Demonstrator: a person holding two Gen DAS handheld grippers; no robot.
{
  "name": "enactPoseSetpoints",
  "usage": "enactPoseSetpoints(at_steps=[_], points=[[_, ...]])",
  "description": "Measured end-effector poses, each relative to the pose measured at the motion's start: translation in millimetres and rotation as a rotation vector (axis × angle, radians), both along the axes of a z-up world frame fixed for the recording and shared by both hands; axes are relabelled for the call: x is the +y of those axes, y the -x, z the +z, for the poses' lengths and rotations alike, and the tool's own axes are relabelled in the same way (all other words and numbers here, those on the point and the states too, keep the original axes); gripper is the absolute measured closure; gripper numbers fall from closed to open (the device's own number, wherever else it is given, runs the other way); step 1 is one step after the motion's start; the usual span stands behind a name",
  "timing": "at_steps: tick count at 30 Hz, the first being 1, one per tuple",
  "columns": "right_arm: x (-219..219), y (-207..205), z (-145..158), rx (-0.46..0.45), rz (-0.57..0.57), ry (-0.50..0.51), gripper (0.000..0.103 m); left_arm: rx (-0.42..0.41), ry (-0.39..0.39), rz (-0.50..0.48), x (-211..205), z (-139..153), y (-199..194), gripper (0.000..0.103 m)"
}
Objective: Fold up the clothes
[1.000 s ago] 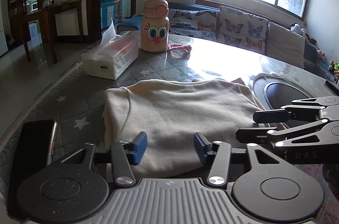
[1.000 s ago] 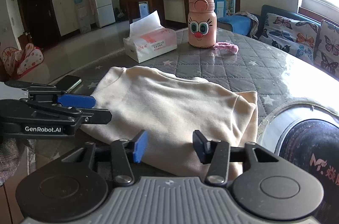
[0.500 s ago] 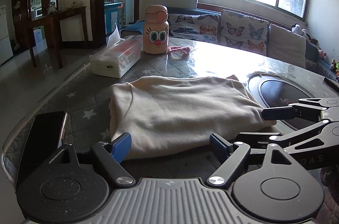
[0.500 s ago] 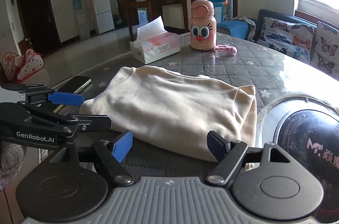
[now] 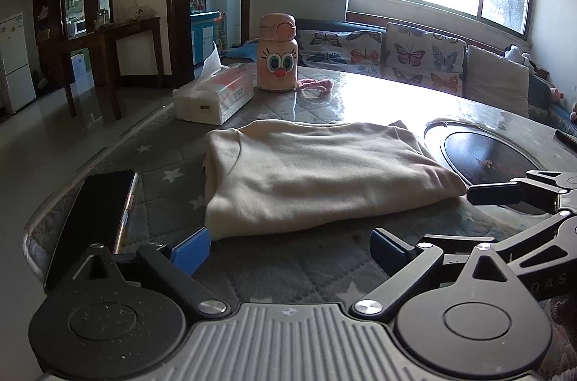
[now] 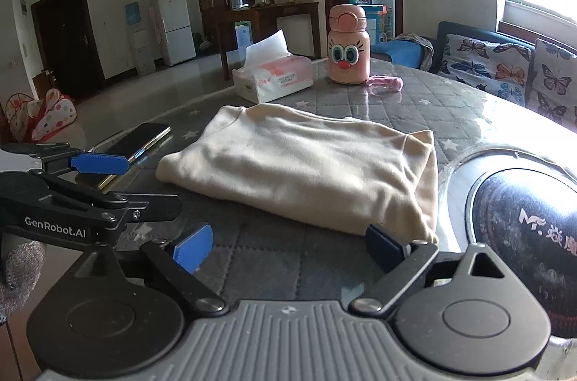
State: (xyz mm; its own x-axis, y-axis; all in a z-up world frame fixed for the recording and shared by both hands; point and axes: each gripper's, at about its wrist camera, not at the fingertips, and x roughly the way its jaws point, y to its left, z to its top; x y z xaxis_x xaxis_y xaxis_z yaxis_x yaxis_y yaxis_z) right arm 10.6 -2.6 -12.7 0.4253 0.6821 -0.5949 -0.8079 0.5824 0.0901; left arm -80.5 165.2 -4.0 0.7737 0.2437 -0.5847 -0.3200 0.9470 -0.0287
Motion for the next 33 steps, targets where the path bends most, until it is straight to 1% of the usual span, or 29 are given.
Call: enactPoseSetpoints(at_steps=[6, 13, 18, 25, 33], points=[[-4, 11, 4, -0.029, -0.011, -0.011, 0.000, -0.025, -0.021, 0.019, -3, 4, 12, 0.000], [-11, 21, 6, -0.047, -0.021, -0.021, 0.000, -0.031, -0.033, 0.035, -10, 5, 21, 0.000], [-15, 28, 5, -0.054, -0.023, -0.009, 0.000, -0.028, -0.042, 0.042, -15, 4, 28, 0.000], [-20, 41, 7, -0.092, -0.029, 0.008, 0.000, -0.026, -0.056, 0.044, -23, 4, 37, 0.000], [-27, 50, 8, -0.106, -0.033, 0.008, 0.000, -0.029, -0.065, 0.046, -30, 4, 44, 0.000]])
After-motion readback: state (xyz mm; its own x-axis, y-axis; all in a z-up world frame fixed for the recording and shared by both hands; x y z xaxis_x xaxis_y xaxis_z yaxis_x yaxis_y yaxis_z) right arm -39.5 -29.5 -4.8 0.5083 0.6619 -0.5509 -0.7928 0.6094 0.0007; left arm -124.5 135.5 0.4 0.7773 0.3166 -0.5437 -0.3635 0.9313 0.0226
